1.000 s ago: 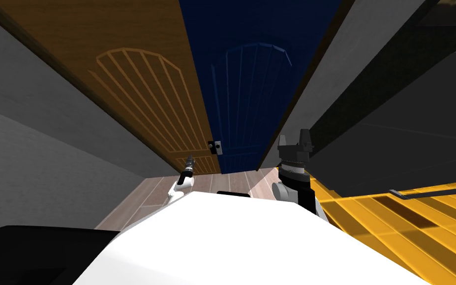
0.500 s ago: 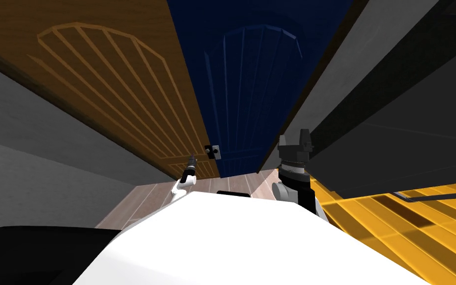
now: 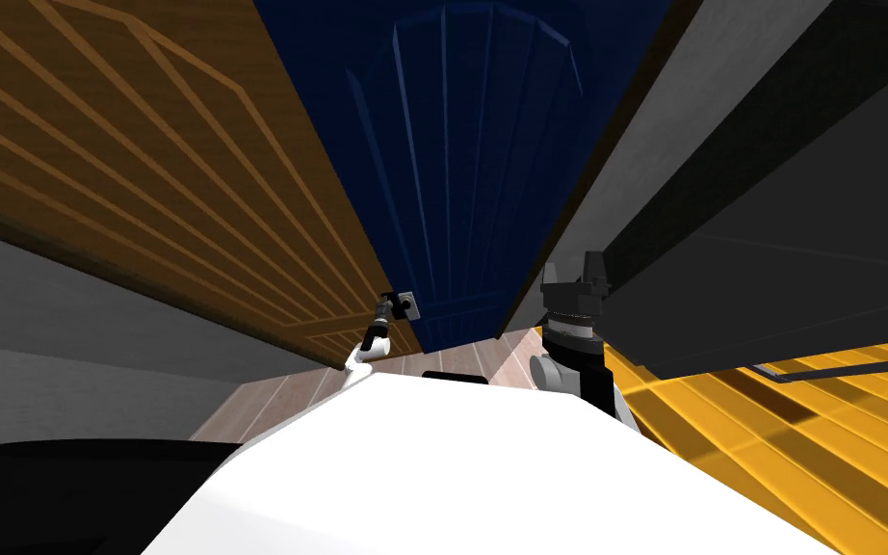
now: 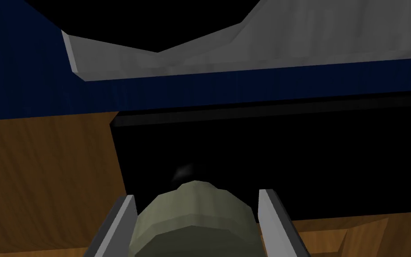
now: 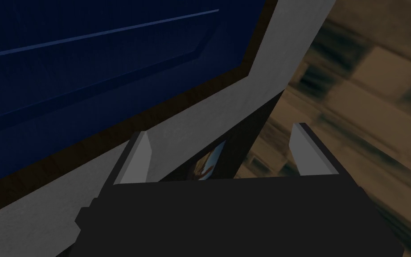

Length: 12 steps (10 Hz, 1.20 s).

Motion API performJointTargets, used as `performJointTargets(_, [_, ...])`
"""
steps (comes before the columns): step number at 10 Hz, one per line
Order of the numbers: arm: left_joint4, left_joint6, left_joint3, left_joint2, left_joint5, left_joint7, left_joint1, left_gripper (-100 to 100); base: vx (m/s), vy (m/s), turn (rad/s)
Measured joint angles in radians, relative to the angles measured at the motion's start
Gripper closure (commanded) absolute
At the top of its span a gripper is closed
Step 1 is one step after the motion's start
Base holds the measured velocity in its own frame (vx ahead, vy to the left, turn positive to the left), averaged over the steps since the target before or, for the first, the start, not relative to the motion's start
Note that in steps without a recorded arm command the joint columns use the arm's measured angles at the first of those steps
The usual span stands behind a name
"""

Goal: Pull the door open

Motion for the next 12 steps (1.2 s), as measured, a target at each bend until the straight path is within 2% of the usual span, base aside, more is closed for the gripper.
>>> performJointTargets(4, [0.003,0.003,-0.004,-0.003,-0.001,-0.001,0.002,100,-0.013,0.005,-0.009])
performJointTargets(5, [0.003,0.003,-0.004,-0.003,-0.001,-0.001,0.002,100,-0.103,0.034,0.126])
performJointTargets(6, [0.012,-0.002,0.003,0.004,0.0,-0.001,0.001,100,-0.216,0.119,0.156])
performJointTargets(7, [-0.001,0.004,0.019,0.009,0.001,-0.003,0.02,100,-0.225,0.107,0.093])
performJointTargets(8, [0.01,0.006,0.031,0.021,0.004,-0.001,0.031,-100,-0.21,0.002,-0.002])
performJointTargets(9, [0.008,0.006,0.03,0.024,0.005,0.001,0.036,-100,-0.191,-0.063,-0.039])
performJointTargets(12, [-0.011,0.006,0.008,0.016,0.004,0.007,0.044,-100,-0.185,-0.075,-0.039])
